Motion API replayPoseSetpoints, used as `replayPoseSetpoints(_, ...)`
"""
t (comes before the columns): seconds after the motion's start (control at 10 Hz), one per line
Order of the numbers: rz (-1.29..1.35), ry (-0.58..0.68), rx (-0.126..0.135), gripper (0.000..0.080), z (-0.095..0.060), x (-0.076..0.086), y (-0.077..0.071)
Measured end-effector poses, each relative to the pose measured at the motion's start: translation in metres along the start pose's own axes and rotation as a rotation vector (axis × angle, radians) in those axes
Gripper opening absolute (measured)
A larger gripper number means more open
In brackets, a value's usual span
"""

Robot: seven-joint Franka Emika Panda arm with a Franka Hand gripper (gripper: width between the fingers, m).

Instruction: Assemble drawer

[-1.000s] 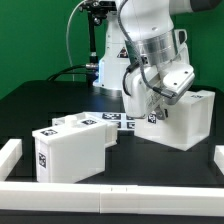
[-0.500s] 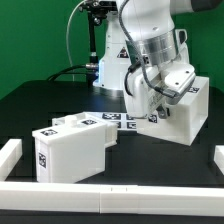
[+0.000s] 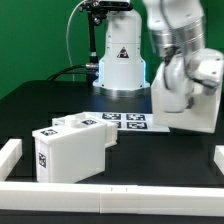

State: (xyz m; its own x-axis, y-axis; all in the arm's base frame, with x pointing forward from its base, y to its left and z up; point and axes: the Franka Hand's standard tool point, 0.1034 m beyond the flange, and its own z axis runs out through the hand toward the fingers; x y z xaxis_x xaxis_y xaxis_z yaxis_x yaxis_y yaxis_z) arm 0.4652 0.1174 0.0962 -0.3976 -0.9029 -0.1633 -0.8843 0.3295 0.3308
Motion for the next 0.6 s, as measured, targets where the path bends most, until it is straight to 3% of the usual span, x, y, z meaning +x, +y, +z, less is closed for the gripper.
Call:
replayPoseSetpoints(0.1, -0.026, -0.012, 0.009, 0.0031, -0.0034, -0.0098, 0.0035)
replayPoseSetpoints(0.4, -0.040, -0.094, -0.006, 0.0031, 0.0011, -0.0042, 0.0012)
replayPoseSetpoints(0.5, -0.047, -0.168, -0.001, 0.0031, 0.0004, -0.0036, -0.0013)
replayPoseSetpoints(0.6, -0.061, -0.195, 0.023, 0.0031, -0.0029, -0.0059, -0.0064)
